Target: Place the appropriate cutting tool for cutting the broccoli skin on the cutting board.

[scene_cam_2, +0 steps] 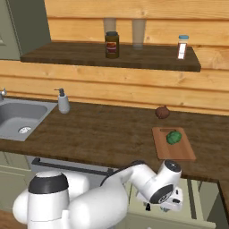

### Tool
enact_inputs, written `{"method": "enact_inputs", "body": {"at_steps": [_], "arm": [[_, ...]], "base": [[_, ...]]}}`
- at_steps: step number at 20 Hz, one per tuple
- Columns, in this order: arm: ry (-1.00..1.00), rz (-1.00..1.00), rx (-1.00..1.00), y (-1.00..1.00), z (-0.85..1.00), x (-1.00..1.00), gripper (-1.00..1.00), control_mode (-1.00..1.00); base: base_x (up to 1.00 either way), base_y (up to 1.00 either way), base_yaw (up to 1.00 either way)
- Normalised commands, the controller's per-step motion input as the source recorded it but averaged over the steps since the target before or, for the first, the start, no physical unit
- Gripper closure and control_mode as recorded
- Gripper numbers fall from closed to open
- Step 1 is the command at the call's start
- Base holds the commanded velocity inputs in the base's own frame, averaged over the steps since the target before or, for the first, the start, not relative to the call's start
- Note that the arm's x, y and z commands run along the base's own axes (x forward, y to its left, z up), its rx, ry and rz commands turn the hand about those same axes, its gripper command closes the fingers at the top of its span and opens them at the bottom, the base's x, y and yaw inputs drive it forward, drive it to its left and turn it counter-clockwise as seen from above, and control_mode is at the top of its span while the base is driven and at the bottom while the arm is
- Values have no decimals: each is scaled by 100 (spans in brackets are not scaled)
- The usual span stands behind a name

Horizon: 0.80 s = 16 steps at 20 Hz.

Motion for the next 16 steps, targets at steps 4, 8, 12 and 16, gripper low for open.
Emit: {"method": "enact_inputs", "body": {"at_steps": [4, 8, 12, 16], "arm": [[8, 0, 1, 0, -44, 23, -100, -100], [7, 0, 1, 0, -43, 10, -100, -100], [4, 1, 0, 0, -32, -2, -100, -100], [5, 0, 0, 0, -26, -26, -100, -100]], "base": [[0, 0, 0], [0, 0, 0], [0, 0, 0], [0, 0, 0]]}}
